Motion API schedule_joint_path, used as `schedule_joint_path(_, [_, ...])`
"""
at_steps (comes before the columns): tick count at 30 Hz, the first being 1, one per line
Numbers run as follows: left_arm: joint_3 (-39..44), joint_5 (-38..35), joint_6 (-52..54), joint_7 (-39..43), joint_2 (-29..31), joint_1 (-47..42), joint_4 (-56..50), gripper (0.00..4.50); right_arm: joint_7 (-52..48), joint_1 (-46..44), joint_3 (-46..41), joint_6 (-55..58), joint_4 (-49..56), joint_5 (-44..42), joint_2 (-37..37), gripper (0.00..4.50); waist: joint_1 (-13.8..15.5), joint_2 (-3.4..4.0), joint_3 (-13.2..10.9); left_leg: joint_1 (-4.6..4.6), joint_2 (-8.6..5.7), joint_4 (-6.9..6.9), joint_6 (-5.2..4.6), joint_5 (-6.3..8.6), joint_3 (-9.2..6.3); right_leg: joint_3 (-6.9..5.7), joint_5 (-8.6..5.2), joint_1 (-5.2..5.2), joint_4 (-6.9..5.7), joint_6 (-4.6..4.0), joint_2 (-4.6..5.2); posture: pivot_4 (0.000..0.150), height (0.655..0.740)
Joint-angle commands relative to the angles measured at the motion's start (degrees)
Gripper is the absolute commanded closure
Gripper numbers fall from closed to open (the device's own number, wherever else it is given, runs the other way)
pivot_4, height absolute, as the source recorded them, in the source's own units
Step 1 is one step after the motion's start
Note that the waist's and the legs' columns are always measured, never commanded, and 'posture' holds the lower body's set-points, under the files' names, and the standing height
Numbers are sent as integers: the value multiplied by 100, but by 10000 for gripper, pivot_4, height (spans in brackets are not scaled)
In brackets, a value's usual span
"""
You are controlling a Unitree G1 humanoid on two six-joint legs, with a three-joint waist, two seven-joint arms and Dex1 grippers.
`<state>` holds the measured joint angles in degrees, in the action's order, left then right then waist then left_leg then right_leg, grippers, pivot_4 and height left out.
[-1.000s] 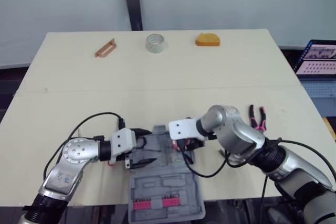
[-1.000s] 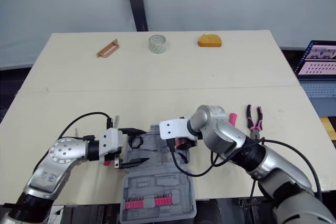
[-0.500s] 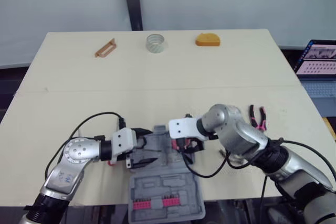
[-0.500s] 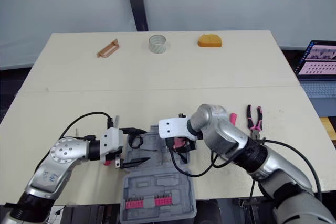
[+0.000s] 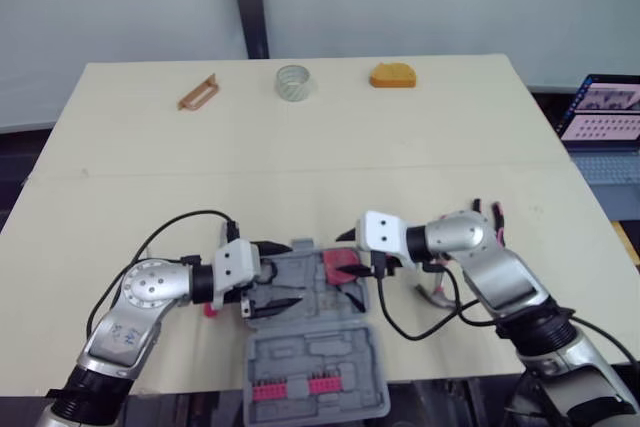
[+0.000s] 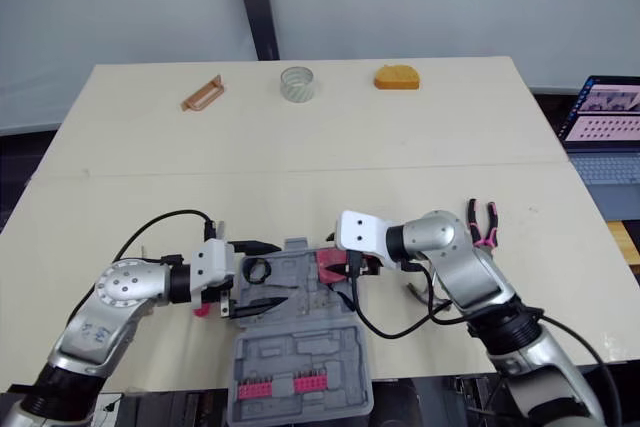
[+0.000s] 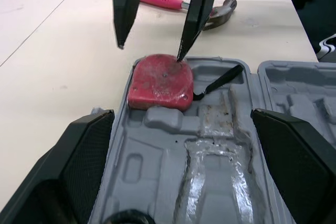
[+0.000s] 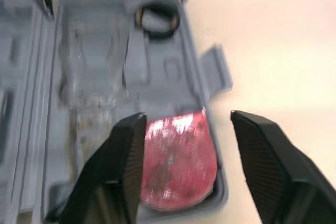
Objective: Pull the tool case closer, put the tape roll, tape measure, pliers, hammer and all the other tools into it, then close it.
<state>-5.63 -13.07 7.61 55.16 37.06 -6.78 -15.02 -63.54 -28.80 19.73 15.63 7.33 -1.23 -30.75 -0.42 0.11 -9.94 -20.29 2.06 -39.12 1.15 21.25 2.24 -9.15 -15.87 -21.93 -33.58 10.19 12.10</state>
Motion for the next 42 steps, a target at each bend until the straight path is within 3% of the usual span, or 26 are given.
schedule_joint_path(1, [-1,-75,-20,28,-13,-52,-67,0,58,122,-203,-759,-417,-214,103,18543,1,0,0,0,0,0,0,0,0,0,0,0,-1,0,0,1500,7400])
schedule_joint_path(2, [1,-74,-23,30,-11,-60,-58,0,68,157,-202,-932,-571,-224,130,18543,1,0,0,0,0,0,0,0,0,0,0,0,1,0,0,1500,7400])
schedule_joint_path(5, [9,-63,-18,25,7,-59,-75,0,39,243,-186,-1251,-1012,-252,214,27052,21,0,0,0,0,-1,0,0,0,0,0,2,1,0,0,1500,7400])
schedule_joint_path(7, [27,-71,1,15,18,-43,-105,0,18,234,-178,-1332,-1137,-227,228,36576,11,0,0,0,0,-2,0,0,0,0,0,3,1,0,0,1500,7400])
schedule_joint_path(19, [89,-81,76,-38,57,128,-293,0,-20,303,-137,-1613,-1529,-272,326,36576,18,0,0,1,0,-3,0,0,0,1,0,4,0,0,0,1500,7400])
schedule_joint_path(30, [143,-105,103,-3,119,158,-328,0,30,420,-19,-2042,-2739,-34,417,36576,13,1,0,11,0,-2,0,0,-1,1,0,15,1,0,0,1500,7400])
schedule_joint_path(42, [165,-170,230,47,208,149,-415,0,-58,525,125,-1829,-4008,117,665,36576,12,-12,83,116,21,16,13,8,-3,2,-1,120,17,-2,-19,1500,7400])
